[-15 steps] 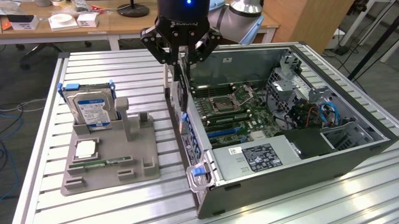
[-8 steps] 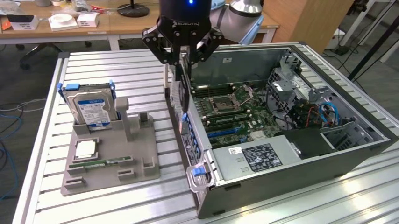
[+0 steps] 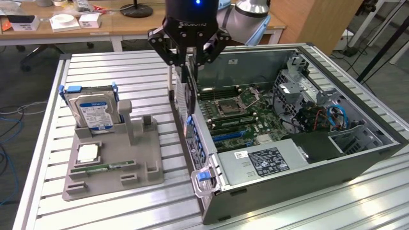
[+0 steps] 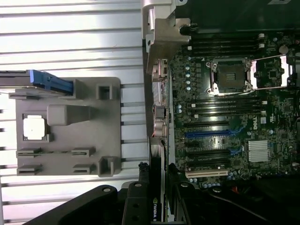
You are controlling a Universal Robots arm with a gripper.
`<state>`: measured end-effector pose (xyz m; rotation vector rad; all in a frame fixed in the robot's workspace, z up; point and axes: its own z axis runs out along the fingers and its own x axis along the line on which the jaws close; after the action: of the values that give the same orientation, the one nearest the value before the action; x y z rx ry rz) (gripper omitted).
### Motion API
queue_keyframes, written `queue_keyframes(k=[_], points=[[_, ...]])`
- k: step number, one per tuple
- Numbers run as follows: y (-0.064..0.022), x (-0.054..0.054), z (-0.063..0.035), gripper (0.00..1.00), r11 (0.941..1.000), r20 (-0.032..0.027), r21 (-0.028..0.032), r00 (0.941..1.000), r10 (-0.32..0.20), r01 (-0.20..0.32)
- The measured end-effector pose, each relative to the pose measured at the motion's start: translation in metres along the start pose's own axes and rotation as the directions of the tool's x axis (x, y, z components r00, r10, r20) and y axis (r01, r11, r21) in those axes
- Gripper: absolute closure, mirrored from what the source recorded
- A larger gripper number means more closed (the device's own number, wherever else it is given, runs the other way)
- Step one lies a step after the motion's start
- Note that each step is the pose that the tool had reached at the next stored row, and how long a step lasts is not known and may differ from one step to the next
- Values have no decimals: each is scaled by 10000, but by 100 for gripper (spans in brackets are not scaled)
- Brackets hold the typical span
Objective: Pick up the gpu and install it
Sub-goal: 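Pick up the gpu and move the gpu toward the slot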
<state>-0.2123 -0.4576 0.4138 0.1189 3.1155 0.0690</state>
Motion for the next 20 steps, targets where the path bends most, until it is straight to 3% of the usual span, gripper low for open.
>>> queue_keyframes(k=[20], points=[[8,-113,3,74,10000,0,0,10000,1,-1]])
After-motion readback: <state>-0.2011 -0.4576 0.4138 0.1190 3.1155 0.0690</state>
